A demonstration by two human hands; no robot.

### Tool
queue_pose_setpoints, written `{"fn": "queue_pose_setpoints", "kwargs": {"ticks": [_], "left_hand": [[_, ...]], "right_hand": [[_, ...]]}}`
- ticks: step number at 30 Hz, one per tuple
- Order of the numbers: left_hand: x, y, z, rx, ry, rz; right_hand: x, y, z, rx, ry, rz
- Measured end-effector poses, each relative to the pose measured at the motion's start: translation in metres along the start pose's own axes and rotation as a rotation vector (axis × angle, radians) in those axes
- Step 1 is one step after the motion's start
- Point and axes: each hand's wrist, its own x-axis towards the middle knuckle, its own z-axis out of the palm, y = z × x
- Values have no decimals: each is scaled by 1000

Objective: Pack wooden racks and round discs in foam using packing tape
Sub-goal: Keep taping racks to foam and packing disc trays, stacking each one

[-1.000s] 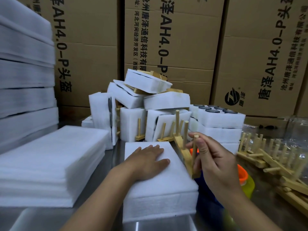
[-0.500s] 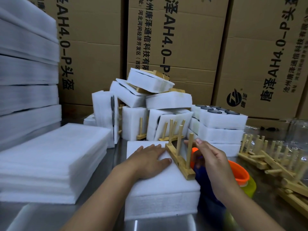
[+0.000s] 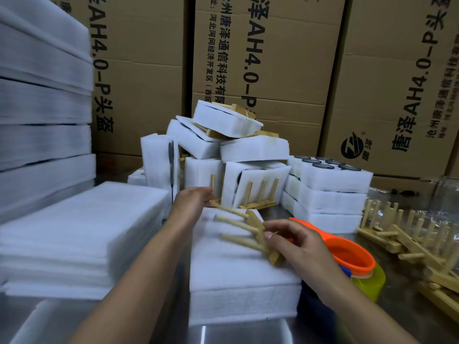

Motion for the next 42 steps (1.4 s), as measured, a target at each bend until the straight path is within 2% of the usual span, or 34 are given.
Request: {"fn": "queue_pose_setpoints", "kwargs": {"ticks": [6, 15, 18, 28, 38, 40, 42], "left_hand": [[-1, 2, 6, -45, -49, -37], [-5, -10, 10, 168, -116, -4], [-6, -14, 10, 255, -126, 25], [-4, -15, 7, 295, -115, 42], [-3, -17, 8, 324, -125, 70], [-3, -18, 8, 321, -87, 93], [-1, -19, 6, 328, 20, 123]], "right_hand": [[0, 4, 1, -76, -20, -24], [-2, 6, 2, -217, -25, -85], [-4, 5, 2, -241, 6, -97], [-5, 11, 5, -317, 119, -143], [0, 10, -2, -343, 27, -112], [-1, 10, -1, -329, 7, -117], [-2, 7, 1, -262, 5, -106]]}}
